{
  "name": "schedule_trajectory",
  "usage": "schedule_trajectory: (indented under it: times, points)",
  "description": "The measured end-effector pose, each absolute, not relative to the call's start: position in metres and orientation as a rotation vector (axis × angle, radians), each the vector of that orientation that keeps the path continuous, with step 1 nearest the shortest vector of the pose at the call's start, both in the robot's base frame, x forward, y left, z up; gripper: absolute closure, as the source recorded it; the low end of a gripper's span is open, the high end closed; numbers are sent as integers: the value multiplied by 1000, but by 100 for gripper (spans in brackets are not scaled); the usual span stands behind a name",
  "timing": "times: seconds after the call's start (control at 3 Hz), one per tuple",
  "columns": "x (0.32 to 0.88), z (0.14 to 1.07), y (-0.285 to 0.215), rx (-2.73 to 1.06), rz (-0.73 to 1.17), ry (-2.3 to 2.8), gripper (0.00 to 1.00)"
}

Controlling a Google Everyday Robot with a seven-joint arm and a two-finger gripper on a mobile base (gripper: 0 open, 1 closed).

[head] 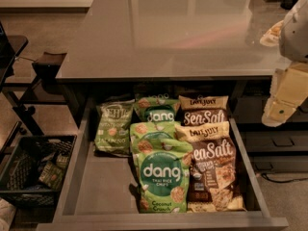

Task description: Pick green jalapeno chip bag from top drawer and place on counter

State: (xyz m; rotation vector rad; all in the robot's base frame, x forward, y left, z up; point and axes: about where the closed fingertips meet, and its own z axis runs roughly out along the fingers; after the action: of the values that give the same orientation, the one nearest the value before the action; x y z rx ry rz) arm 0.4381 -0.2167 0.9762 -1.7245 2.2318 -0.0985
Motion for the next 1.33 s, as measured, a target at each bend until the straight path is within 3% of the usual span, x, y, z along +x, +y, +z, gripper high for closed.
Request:
schedule_trajectory:
  times: [0.67,1.33]
  points:
    - [446,969,-206,-1675,-53,2173,0]
    - [490,940,-144,-1583,108,1980,0]
